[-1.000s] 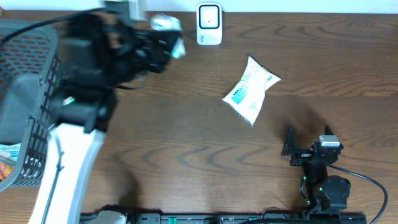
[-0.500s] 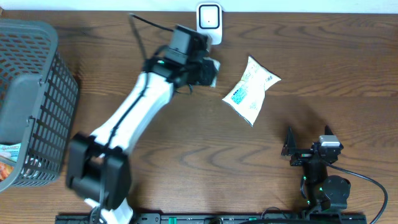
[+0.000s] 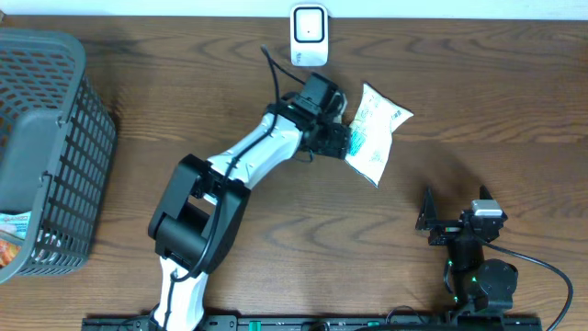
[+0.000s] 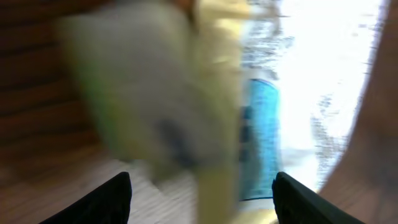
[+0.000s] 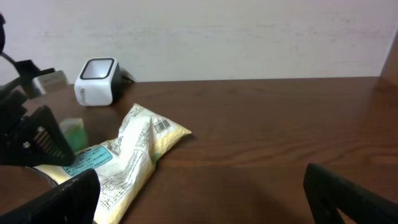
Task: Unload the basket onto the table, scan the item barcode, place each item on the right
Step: 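Move the Kleenex pack past the scanner and release it on the table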
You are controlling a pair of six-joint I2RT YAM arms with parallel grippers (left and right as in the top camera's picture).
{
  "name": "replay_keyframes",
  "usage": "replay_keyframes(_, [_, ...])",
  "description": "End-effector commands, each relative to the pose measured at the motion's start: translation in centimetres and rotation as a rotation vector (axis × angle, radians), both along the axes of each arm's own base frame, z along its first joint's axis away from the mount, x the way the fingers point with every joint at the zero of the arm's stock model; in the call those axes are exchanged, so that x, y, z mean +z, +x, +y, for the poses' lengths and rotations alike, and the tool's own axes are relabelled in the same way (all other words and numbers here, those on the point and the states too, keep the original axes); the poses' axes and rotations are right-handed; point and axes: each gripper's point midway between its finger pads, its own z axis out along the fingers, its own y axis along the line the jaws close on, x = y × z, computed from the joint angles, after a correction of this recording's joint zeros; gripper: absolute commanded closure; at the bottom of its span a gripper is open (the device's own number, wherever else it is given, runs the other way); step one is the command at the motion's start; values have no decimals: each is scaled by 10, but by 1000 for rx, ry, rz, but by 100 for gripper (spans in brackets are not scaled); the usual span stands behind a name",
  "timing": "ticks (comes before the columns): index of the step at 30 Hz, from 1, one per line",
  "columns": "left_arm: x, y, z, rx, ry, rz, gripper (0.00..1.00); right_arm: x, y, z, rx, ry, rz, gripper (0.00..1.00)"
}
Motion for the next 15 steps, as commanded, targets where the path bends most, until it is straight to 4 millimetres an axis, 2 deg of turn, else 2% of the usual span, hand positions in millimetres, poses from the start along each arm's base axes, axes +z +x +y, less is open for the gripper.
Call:
replay_keyframes(1, [7,-10,-22,-23,-26,-11,27,-1,0,-2,-8,10,4,1])
replay_keyframes(5, [13,-23,-44,-54,-49,-23,27,-1,0,-2,-8,10,4,1])
replay_keyframes(8, [24,-28,-51,-75,-69,-35,28,-1,0,-2,-8,10,4,1])
replay_keyframes(12, [82,-38,-70,-149,-232,-60,28,-1,0,-2,-8,10,4,1])
replay_keyframes(15, [129,-38,-70,-165,-300,-145,28,-1,0,-2,-8,10,4,1])
